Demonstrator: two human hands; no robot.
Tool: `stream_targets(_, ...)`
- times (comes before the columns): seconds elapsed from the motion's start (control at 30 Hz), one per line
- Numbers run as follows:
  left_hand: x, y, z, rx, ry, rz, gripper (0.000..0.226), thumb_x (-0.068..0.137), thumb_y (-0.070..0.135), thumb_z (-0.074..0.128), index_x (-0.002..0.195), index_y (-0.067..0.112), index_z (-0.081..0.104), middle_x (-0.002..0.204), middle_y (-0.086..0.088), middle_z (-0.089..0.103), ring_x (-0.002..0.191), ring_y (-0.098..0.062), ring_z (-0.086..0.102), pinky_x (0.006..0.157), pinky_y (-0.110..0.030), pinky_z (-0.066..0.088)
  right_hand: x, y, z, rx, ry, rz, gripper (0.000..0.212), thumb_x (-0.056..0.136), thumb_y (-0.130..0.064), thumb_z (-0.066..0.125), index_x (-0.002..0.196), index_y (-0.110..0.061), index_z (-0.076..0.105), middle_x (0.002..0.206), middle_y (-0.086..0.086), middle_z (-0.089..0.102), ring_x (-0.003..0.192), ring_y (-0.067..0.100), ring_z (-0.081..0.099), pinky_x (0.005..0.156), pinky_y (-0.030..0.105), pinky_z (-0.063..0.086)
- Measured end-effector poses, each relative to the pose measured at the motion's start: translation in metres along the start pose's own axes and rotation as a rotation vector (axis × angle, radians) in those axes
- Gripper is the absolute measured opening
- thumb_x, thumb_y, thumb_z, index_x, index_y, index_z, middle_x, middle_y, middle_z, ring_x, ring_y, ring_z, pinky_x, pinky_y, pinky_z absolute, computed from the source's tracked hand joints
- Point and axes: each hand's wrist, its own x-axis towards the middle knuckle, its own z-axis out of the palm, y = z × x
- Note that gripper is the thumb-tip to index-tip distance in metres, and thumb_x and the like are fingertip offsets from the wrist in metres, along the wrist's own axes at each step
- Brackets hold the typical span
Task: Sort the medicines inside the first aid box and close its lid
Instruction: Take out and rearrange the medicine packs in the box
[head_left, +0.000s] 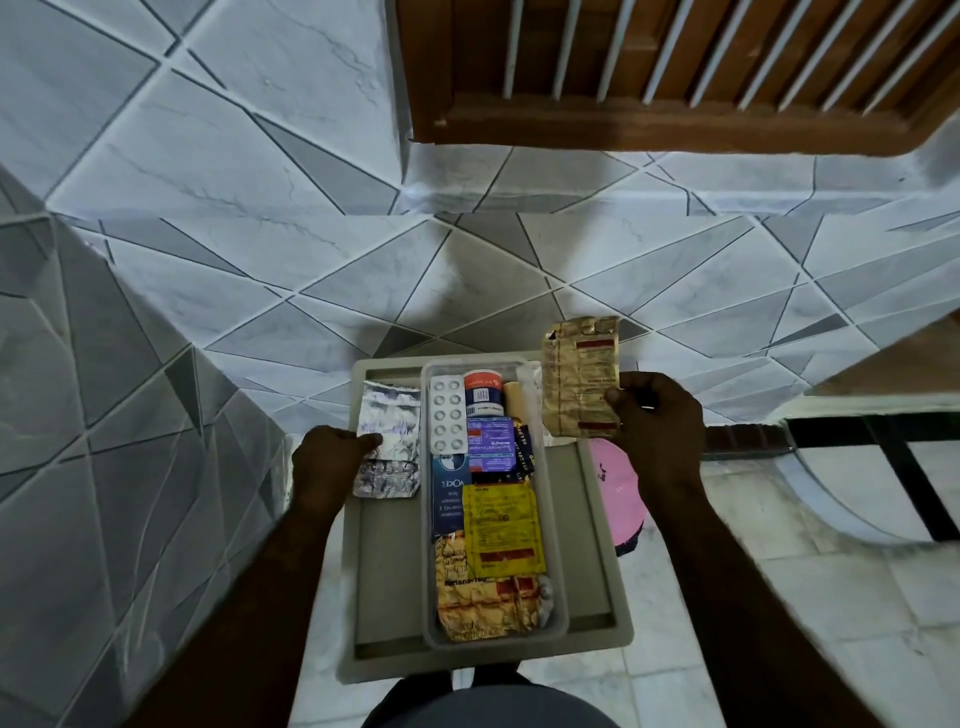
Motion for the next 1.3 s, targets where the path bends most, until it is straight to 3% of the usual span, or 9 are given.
stream_targets(0.17,-0.004,0.001,-0.01,-0.265,-0.022,-0.025,0.033,0.078,0.022,0.077,0.1,-0.002,0.073,0.096,-0.02,0.073,0.076,-0.028,0.064,0.072,-0.031,0.05,-0.007,-0.006,0.007,0.14,-0.101,0.1,0.013,0.087,-0.005,0.064,0.089,-0.016,0.07,0.091,0.011,0.075,0.088,0.033,0.072,0.079,0.051,0.059)
stream_targets(0.3,-0.019,0.005,-0.031,-0.495,-0.056,-0.054,0.024,0.083,0.011,0.071,0.103,-0.002,0.068,0.085,-0.018,0.071,0.054,-0.017,0.061,0.044,-0.019,0.046,-0.024,-0.01,0.024,0.151,-0.206,0.129,0.011,0.089,0.001,0.061,0.096,-0.005,0.067,0.095,0.015,0.074,0.086,0.033,0.073,0.074,0.046,0.061)
stream_targets(0.37,-0.027,0.004,-0.044,-0.549,-0.06,-0.067,0.019,0.085,0.013,0.07,0.102,0.006,0.068,0.069,-0.005,0.07,0.052,-0.01,0.061,0.051,-0.023,0.043,-0.029,-0.007,0.033,0.156,-0.245,0.151,0.013,0.088,0.002,0.062,0.09,-0.009,0.068,0.094,0.016,0.074,0.087,0.036,0.072,0.076,0.051,0.059)
stream_targets(0.6,-0.067,-0.005,-0.048,-0.51,-0.279,-0.113,0.017,0.081,0.017,0.073,0.097,0.012,0.071,0.085,-0.003,0.07,0.074,-0.016,0.055,0.063,-0.028,0.039,-0.025,0.005,0.052,0.058,-0.311,0.175,0.016,0.082,-0.001,0.071,0.092,-0.013,0.068,0.093,0.012,0.075,0.087,0.029,0.072,0.078,0.056,0.058)
stream_targets(0.73,-0.094,-0.007,-0.029,-0.475,-0.329,-0.093,0.014,0.081,0.014,0.074,0.094,0.012,0.072,0.085,-0.006,0.071,0.072,-0.018,0.055,0.06,-0.027,0.039,-0.028,0.008,0.054,-0.305,-0.263,-0.064,0.026,0.08,-0.014,0.075,0.106,-0.015,0.071,0.104,0.007,0.071,0.094,0.023,0.067,0.085,0.041,0.056)
stream_targets(0.83,-0.104,-0.008,-0.015,-0.472,-0.285,-0.051,0.007,0.081,0.013,0.074,0.087,0.016,0.072,0.078,-0.003,0.07,0.067,-0.017,0.055,0.056,-0.026,0.039,-0.035,0.008,0.052,-0.522,-0.29,-0.352,0.024,0.087,-0.017,0.068,0.111,-0.013,0.07,0.112,0.012,0.063,0.103,0.026,0.059,0.084,0.026,0.041)
stream_targets(1.0,-0.11,-0.003,0.008,-0.468,-0.149,0.015,0.011,0.081,0.015,0.074,0.091,0.015,0.072,0.084,-0.003,0.071,0.067,-0.016,0.06,0.052,-0.02,0.044,-0.04,0.014,0.057,-0.833,-0.429,-0.569,0.027,0.094,-0.027,0.051,0.113,-0.018,0.068,0.114,0.007,0.065,0.101,0.031,0.06,0.082,0.04,0.046)
stream_targets(1.1,-0.11,0.002,0.016,-0.361,-0.078,0.103,0.012,0.08,0.026,0.075,0.091,0.026,0.071,0.088,0.004,0.074,0.082,-0.016,0.068,0.074,-0.034,0.055,-0.048,0.017,0.059,-0.985,-0.458,-0.702,0.041,0.09,-0.037,0.041,0.123,-0.023,0.061,0.121,0.005,0.064,0.108,0.032,0.059,0.084,0.045,0.046)
stream_targets(1.3,-0.112,0.015,0.025,-0.148,0.013,0.343,0.022,0.086,0.023,0.07,0.108,0.025,0.067,0.091,0.001,0.073,0.079,-0.009,0.066,0.061,-0.005,0.039,-0.05,0.021,0.069,-1.089,-0.574,-0.831,0.046,0.091,-0.033,0.053,0.136,-0.03,0.043,0.137,0.006,0.05,0.117,0.028,0.054,0.093,0.045,0.042)
